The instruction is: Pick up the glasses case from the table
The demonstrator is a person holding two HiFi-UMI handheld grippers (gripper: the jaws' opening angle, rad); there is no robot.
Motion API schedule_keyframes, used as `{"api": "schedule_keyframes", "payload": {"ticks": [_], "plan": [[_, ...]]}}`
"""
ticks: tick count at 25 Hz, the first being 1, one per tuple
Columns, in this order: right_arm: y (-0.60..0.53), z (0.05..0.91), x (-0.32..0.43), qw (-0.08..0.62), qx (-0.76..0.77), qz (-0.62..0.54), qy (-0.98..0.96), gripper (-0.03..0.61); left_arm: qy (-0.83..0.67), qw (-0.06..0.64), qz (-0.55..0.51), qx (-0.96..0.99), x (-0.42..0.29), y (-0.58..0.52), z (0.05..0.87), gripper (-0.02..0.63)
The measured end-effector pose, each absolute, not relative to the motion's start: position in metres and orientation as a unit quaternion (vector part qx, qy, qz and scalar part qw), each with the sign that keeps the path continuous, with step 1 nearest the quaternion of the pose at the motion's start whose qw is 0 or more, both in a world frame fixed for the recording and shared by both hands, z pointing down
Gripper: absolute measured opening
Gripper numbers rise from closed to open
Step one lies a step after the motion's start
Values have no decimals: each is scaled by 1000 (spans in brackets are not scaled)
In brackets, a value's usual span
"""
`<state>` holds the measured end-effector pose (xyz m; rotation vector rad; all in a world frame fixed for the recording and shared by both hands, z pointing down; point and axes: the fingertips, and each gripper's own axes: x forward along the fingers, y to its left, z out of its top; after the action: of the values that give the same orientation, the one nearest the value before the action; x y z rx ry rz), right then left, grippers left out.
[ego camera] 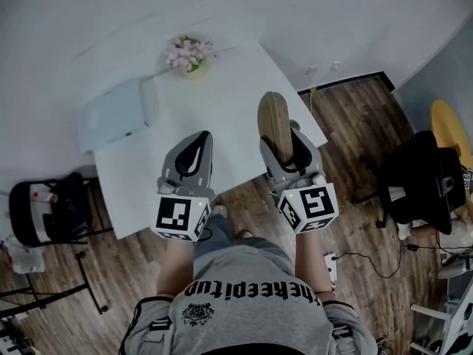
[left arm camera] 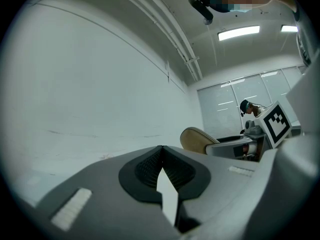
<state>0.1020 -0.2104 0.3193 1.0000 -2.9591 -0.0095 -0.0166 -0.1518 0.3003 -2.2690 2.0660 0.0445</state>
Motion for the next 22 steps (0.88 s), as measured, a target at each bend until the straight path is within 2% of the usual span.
{"api": "schedule_keyframes", "payload": {"ticks": [22], "plan": [[-199, 290, 132, -26, 324, -44, -945, 236, 673, 42, 12, -738, 6, -143, 298, 18]]}}
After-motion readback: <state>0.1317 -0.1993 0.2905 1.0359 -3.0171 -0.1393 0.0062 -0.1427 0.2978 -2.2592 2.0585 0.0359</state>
